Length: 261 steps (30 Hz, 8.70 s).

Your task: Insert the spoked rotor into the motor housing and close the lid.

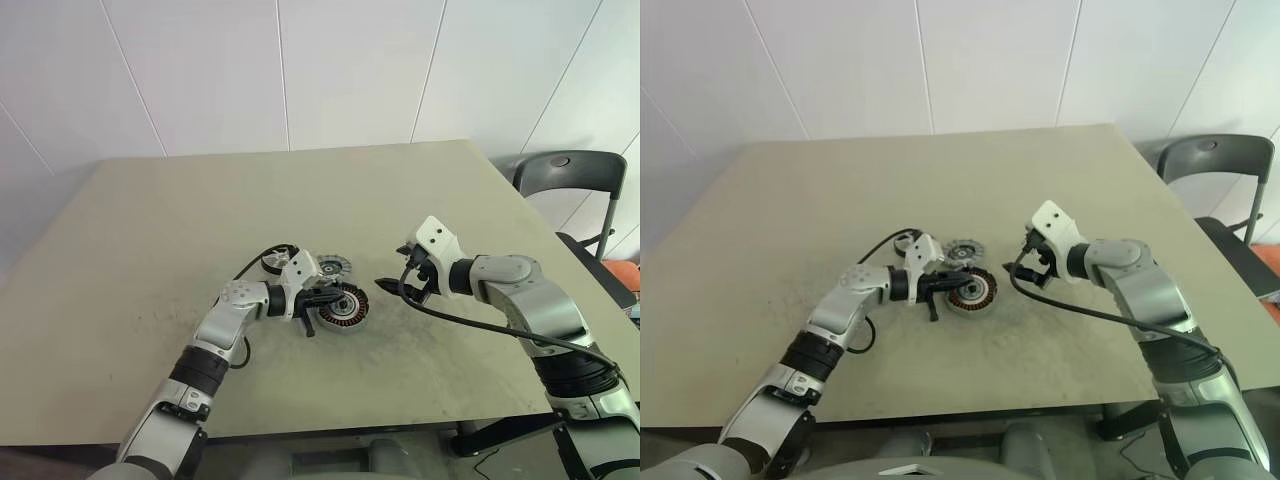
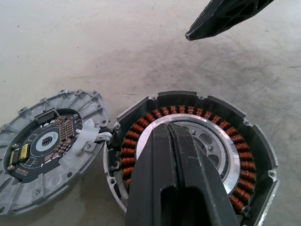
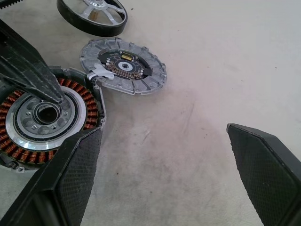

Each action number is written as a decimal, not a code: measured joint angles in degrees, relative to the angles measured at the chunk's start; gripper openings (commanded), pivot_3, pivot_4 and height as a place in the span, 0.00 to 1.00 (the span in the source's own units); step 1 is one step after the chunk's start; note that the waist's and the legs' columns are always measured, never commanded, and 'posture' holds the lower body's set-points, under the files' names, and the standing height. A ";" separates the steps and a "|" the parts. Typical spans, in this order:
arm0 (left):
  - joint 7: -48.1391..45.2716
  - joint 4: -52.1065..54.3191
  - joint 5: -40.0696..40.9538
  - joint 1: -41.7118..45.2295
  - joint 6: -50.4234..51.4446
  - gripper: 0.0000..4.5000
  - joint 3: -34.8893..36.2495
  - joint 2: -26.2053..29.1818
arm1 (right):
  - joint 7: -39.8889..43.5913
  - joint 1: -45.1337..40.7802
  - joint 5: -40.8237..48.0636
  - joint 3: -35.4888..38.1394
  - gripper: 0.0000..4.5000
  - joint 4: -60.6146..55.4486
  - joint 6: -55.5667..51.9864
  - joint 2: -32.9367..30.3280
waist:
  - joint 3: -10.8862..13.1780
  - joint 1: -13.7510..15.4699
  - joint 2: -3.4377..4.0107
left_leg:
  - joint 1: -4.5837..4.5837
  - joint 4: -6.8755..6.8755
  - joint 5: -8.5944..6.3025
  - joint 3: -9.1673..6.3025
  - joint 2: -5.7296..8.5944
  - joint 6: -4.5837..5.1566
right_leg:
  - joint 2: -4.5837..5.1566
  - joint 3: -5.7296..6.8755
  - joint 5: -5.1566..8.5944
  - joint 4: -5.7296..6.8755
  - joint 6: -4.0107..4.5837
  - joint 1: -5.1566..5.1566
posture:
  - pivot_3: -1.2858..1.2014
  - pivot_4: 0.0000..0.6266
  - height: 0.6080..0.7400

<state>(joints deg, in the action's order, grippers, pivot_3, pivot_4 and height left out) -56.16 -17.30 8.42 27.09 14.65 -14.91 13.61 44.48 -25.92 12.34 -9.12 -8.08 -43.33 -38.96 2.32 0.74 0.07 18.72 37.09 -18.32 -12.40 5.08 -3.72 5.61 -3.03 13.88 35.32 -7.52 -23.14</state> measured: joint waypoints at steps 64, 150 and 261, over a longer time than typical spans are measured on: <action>4.70 0.38 2.11 0.63 10.10 0.00 -0.17 -1.94 | -2.55 0.13 -0.39 -0.02 1.00 -0.02 0.07 1.77 | -0.03 0.05 0.01 | -0.37 0.09 0.02 0.03 -0.01 -0.01 | -0.01 0.00 -0.12 -0.10 -0.03 0.44 | 0.52 0.00 1.00; 6.62 6.70 11.35 -3.48 1.18 0.00 10.72 -3.71 | -5.06 2.09 0.09 -0.69 1.00 -1.65 -0.70 7.16 | -0.02 0.01 0.01 | -0.22 -0.05 0.04 0.04 -0.04 -0.04 | -0.02 -0.01 -0.15 -0.14 -0.03 0.18 | 0.52 0.00 1.00; 33.88 1.05 62.26 -4.97 55.39 0.09 42.26 -8.15 | 2.74 6.80 2.69 1.02 1.00 -3.03 1.24 3.27 | 0.15 0.00 -0.24 | 0.07 0.00 0.05 0.10 -0.04 -0.08 | -0.02 -0.01 -0.14 -0.15 -0.02 -0.07 | 0.52 0.00 1.00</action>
<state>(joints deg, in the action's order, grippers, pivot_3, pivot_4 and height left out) -22.28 -16.26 70.68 22.11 70.04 27.35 5.46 47.22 -19.11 15.03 -8.10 -11.11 -42.09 -35.69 2.47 0.73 -0.17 18.79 37.09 -18.27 -12.30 5.04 -3.80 5.59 -3.03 13.74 35.16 -7.54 -23.21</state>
